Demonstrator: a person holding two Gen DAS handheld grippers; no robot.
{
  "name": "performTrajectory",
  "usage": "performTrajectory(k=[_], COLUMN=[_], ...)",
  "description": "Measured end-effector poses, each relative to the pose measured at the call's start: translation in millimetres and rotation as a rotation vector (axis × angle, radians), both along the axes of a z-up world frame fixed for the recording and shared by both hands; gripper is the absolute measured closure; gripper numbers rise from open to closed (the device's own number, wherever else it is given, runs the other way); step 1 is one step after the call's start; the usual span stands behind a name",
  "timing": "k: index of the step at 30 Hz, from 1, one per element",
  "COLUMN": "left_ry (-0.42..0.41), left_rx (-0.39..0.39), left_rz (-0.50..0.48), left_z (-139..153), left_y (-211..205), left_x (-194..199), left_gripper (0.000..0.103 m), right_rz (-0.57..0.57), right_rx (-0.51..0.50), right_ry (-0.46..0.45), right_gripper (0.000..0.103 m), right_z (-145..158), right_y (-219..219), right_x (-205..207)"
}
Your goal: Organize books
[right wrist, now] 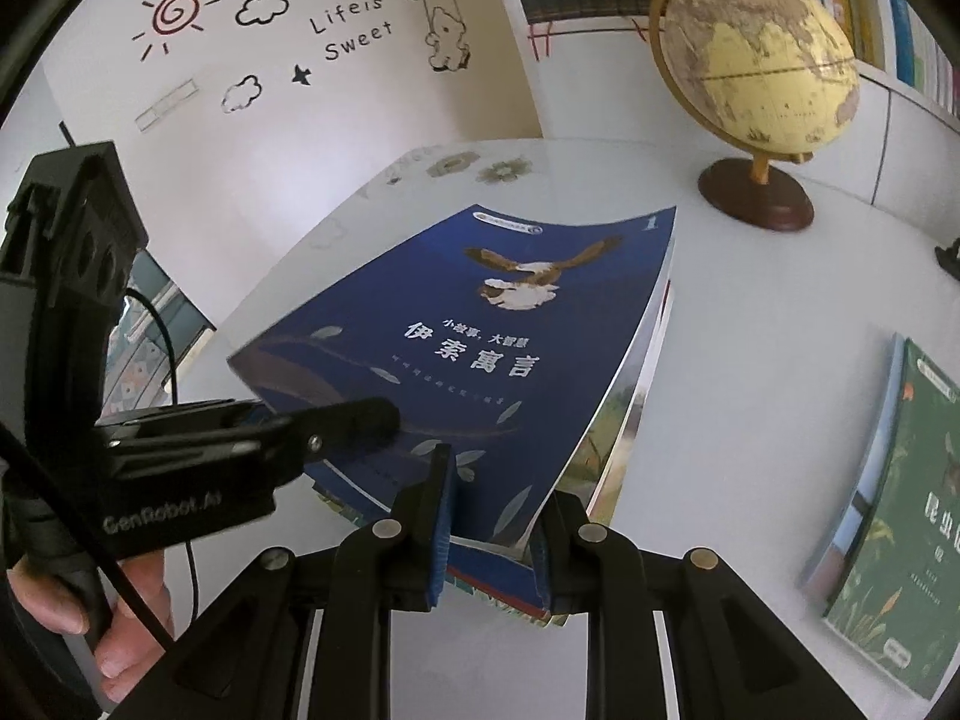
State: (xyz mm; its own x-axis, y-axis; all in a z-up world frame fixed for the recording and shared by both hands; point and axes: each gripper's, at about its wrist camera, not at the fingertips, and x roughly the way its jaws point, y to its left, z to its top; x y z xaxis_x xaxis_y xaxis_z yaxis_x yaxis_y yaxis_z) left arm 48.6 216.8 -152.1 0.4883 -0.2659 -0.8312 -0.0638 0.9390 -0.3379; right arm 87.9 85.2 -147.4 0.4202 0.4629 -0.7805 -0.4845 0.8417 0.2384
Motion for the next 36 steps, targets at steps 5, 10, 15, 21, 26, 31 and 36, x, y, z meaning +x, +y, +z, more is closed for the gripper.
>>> performTrajectory(k=[5,10,15,21,26,31,36], left_ry=[0.062,0.081,0.042,-0.012,-0.046,-0.075,-0.094], left_rx=[-0.027,0.015,0.092,0.110,0.114,0.102,0.067], left_rz=[0.064,0.096,0.117,0.047,-0.029,-0.117,-0.220], left_z=[-12.0,-14.5,-1.4,18.0,28.2,37.3,43.1], left_y=[21.7,35.5,40.7,17.8,-11.8,-45.9,-89.3], left_x=[-9.1,-20.0,-26.5,-23.5,-16.9,-11.1,-6.7], left_gripper=[0.075,0.076,0.078,0.078,0.078,0.078,0.078], right_rz=[-0.004,-0.019,-0.029,-0.067,-0.128,-0.221,-0.324], right_rx=[-0.005,-0.013,-0.008,-0.058,-0.062,-0.040,-0.048], right_ry=[0.044,0.090,0.097,0.111,0.119,0.133,0.145], right_gripper=[0.082,0.081,0.075,0.062,0.062,0.062,0.062], right_z=[-12.1,-24.3,-23.9,-21.9,-17.3,-12.5,-9.6], right_y=[1.5,1.3,0.3,-5.9,-31.3,-70.9,-114.4], right_x=[2.3,3.9,4.9,-1.1,-16.1,-32.0,-45.1])
